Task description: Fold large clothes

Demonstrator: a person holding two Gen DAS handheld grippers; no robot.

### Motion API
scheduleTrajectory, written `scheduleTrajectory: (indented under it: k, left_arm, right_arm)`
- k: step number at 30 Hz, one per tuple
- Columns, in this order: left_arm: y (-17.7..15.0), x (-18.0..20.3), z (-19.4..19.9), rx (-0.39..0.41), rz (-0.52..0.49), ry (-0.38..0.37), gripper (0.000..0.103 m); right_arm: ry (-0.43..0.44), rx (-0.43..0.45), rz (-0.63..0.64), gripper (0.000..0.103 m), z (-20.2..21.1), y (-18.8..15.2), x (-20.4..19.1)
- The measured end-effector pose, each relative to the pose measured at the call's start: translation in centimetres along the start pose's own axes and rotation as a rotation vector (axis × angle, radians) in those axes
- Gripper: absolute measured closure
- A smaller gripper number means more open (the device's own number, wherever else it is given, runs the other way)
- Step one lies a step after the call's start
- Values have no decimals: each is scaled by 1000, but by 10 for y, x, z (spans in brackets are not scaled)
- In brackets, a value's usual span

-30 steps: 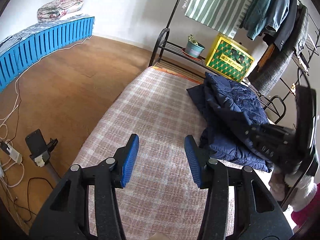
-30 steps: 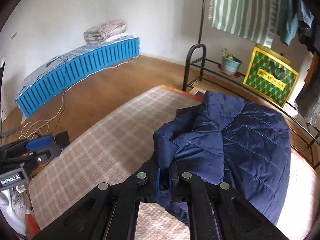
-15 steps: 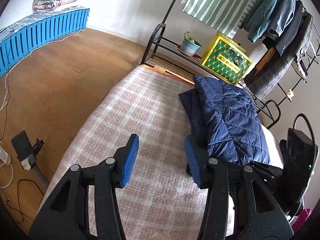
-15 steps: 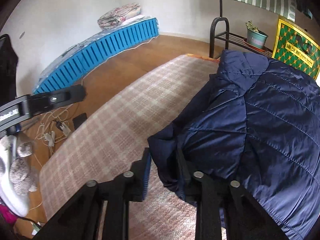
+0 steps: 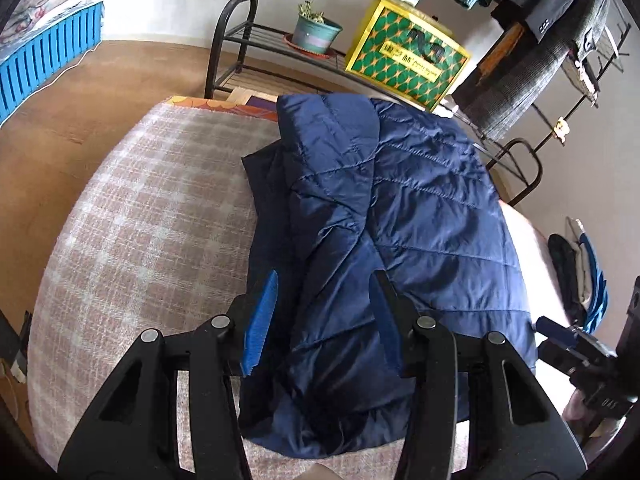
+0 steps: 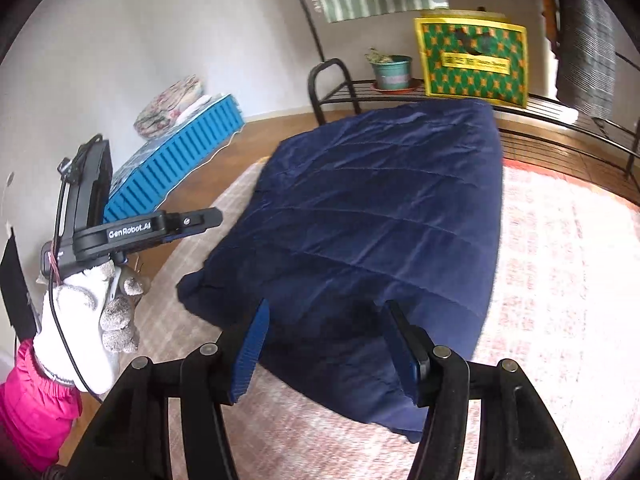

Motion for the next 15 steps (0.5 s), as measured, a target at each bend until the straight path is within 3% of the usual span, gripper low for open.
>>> scheduleTrajectory:
  k: [2,6,7,11,15]
  left_arm:
    - [-6,-11,-15,-34,12,27,52]
    - [-16,-31,-29,-41,-4,87,27]
    - [-18,-34,-31,-41,-4,89,26]
    - [-21,-48,-34,-52,91,15,21]
    - [-17,-55,-28,-62,198,-91,20]
  right_arm:
    - [-24,-8,-58,41,-4,6,21]
    - [-71,-39,-99,32,-23,6,49]
    - [-67,-58,-106,32,-29,2,52]
    - [-25,-105,-133,31,-48,-12,60]
    - [78,-128,-194,30,-52,-12,66]
Point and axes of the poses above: each gripper's, at about its wrist camera, not at the fingertips, and z roughly against the way its jaws point, x to its right, y to its top, the point moved 9 cm from there along -z, roughly the way its jaws point, and after that the axes turned 12 degrees about -y, right-handed, at the moved point
